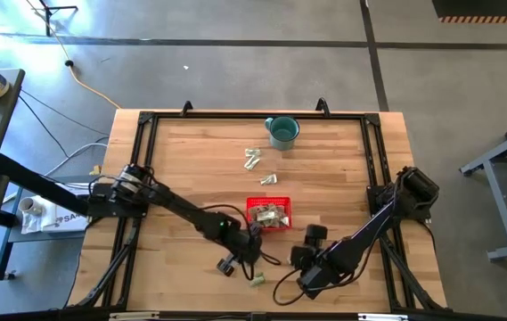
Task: Pick and place Stevia / Truvia into bins
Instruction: Put the green truvia packet into the red bin, then put the green stevia packet into the red bin, then put the green truvia packet into the red bin
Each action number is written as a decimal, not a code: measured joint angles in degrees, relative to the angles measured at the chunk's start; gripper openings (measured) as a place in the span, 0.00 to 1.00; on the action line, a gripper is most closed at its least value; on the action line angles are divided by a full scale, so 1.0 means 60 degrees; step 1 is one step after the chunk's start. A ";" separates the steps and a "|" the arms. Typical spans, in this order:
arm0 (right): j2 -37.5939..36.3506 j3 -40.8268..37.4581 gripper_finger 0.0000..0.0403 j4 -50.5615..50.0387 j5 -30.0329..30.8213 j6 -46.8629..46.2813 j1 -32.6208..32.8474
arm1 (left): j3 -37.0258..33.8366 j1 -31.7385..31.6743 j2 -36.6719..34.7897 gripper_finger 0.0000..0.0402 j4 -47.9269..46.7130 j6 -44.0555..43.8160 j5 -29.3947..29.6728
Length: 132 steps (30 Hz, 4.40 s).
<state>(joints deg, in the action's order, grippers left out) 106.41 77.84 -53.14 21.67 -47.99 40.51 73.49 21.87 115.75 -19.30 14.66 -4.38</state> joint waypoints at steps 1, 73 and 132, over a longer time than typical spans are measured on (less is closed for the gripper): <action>0.0000 0.0000 0.67 -0.0085 0.0040 0.0000 0.0000 | -0.0010 0.0000 -0.0082 0.15 -0.0059 -0.0074 0.0114; 0.0132 0.1149 0.01 0.0293 0.0448 0.2144 -0.1767 | 0.1221 0.1849 -0.2821 0.29 -0.6306 -0.9511 0.3135; 0.0136 -0.0533 0.71 -0.4366 -0.0907 -0.5570 0.2342 | 0.1576 0.2104 0.0826 0.66 0.0557 -0.8494 0.3374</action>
<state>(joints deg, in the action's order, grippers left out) 107.22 74.64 -79.34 16.22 -81.41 54.57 82.95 34.49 120.70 -15.96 -36.31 15.86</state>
